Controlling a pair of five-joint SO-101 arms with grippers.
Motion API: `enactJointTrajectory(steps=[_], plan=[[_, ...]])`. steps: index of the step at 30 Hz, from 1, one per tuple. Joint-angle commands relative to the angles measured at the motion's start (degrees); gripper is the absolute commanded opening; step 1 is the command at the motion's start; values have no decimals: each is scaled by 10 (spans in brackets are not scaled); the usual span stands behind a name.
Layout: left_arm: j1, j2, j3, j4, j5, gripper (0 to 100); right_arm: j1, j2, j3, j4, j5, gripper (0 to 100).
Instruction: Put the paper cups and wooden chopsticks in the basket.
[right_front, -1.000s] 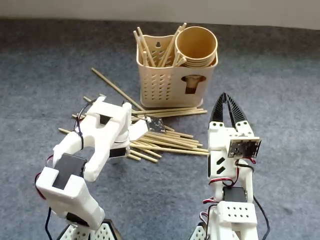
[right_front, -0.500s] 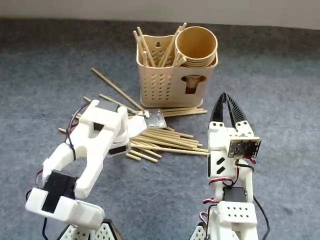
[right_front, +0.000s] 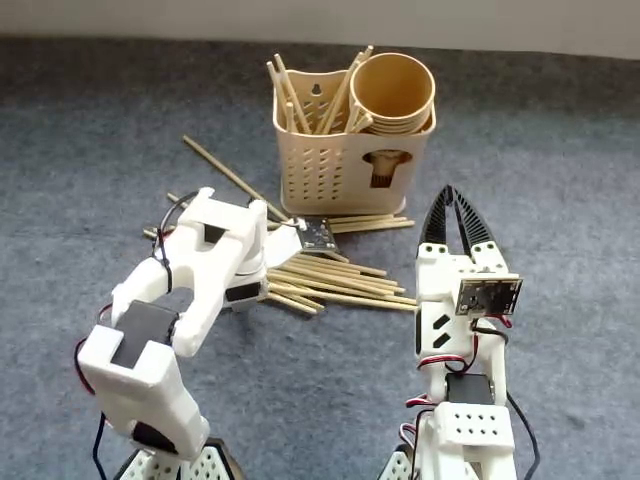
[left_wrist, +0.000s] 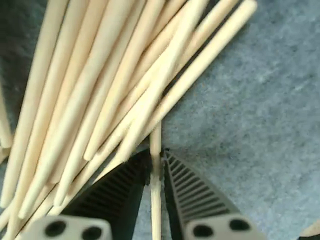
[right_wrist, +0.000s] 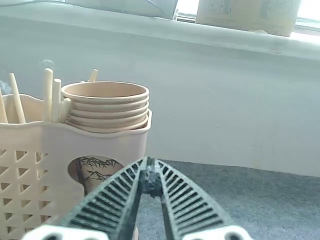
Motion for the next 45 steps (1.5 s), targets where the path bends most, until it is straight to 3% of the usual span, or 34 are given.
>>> enactJointTrajectory(steps=[1, 11, 22, 30, 39, 45], plan=[[32, -2, 11, 35, 5, 5, 5, -5, 59, -10, 1, 5], [40, -177, 125, 42, 8, 5, 5, -5, 59, -10, 1, 5], [74, -357, 138, 156, 12, 5, 5, -5, 59, -10, 1, 5], [139, -463, 63, 180, 143, 6, 5, -5, 59, -10, 1, 5], [144, -469, -110, 178, 299, 6, 5, -5, 59, -10, 1, 5], [139, -469, -212, 82, 373, 6, 5, -5, 59, -10, 1, 5]])
